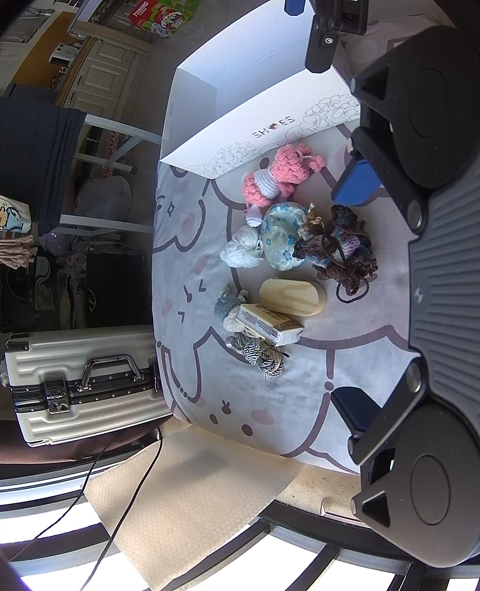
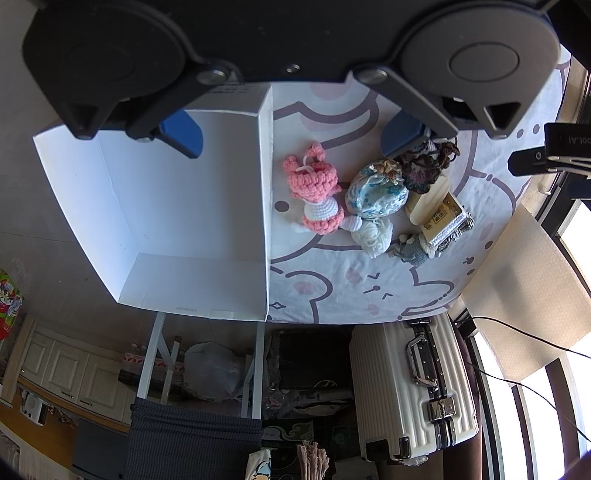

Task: Organize objects

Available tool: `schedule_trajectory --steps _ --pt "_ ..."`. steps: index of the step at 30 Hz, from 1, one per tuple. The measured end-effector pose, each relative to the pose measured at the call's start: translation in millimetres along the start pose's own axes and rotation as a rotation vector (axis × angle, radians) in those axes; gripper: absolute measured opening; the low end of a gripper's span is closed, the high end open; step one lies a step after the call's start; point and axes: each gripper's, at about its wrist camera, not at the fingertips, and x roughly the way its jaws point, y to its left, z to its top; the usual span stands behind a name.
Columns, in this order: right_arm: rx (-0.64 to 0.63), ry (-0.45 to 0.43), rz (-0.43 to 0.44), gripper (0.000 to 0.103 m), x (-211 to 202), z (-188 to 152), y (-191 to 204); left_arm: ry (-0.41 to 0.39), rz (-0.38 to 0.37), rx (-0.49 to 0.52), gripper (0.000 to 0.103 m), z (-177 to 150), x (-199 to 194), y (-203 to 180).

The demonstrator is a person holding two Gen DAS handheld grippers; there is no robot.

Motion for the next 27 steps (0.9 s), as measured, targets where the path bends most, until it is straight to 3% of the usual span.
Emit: schedule_trajectory --steps 27 --pt "0.004 0.001 -0.004 0.103 0.4 0.5 1.7 0.001 0.005 -0.010 0.103 -0.9 0.4 -0.4"
